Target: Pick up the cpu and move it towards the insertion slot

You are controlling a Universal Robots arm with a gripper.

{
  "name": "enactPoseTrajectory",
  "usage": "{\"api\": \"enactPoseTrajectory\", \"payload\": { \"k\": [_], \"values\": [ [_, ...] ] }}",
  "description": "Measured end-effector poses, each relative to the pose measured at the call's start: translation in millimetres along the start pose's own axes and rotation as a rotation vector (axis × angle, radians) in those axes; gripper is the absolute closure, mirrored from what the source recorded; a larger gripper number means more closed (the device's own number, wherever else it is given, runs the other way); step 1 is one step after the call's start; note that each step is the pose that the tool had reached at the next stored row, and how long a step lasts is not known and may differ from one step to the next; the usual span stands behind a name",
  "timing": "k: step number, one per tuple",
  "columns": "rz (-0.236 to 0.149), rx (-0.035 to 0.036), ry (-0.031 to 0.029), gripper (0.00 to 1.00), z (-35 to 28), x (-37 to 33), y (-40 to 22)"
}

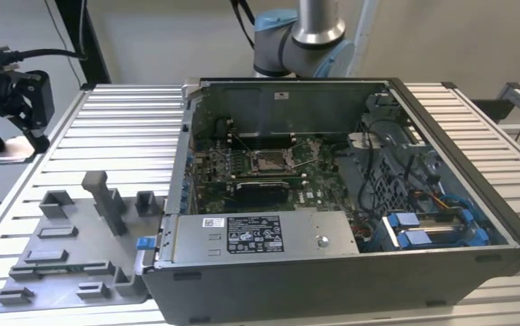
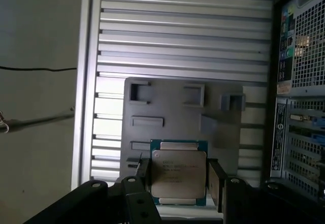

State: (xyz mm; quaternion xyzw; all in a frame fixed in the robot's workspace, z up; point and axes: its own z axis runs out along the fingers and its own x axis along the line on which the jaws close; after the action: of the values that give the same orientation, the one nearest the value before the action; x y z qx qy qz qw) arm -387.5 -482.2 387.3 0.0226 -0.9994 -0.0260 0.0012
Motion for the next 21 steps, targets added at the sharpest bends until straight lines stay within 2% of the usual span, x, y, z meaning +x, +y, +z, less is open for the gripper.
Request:
{"api": "enactPoseTrajectory", "payload": {
  "k": [9, 21],
  "values": [
    [0.001, 0.0, 0.0, 1.0, 0.1, -21.4, 2.1],
    [0.002, 0.0001, 0.0, 1.0, 0.1, -63.5, 5.0]
  ]
}}
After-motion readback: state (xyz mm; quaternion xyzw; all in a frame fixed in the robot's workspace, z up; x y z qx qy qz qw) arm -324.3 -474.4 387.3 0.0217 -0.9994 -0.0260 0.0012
